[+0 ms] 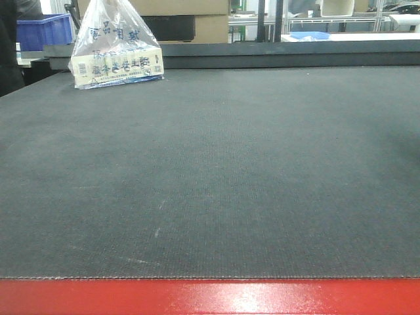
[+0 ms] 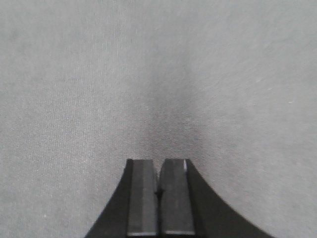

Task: Place cylindrical capacitor in blue bin on shelf

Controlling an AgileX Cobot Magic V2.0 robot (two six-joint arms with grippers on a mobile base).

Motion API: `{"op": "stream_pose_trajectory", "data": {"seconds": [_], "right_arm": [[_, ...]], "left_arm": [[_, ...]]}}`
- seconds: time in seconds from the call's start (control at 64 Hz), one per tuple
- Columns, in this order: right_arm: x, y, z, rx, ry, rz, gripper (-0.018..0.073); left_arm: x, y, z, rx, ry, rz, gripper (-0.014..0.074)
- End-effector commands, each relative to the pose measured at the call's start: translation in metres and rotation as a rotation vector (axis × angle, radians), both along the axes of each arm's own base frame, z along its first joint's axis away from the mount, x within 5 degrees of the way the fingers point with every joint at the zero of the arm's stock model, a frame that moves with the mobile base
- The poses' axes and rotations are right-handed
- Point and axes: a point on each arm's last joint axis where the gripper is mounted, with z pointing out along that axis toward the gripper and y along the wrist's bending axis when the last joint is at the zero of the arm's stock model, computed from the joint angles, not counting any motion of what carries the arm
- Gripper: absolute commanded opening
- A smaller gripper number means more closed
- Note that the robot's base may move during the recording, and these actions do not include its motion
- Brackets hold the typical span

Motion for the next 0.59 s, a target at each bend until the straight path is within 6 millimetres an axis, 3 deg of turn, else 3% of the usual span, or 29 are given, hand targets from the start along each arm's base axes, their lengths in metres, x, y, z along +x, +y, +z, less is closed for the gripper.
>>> {"op": "stream_pose_trajectory", "data": {"seconds": [0.0,0.266,0.578], "right_arm": [[-0.009,-0.001,0.003,-0.016,-0.046,0.0,-0.0169],[-0.021,-0.003,0.008,-0.053,-0.076,0.006,-0.0169],[-0.02,-0.003,0.009,-0.054,-0.09,0.004,-0.0169]], "left_arm": [[-0.017,-0.003,0.003,-0.006,-0.093,0.001,-0.0111],[-0.058,-0.005,0.019,0.006,-0.264,0.004,-0.0111],[-0.049,-0.004,0.008,0.003,-0.218,0.004,-0.0111]]}}
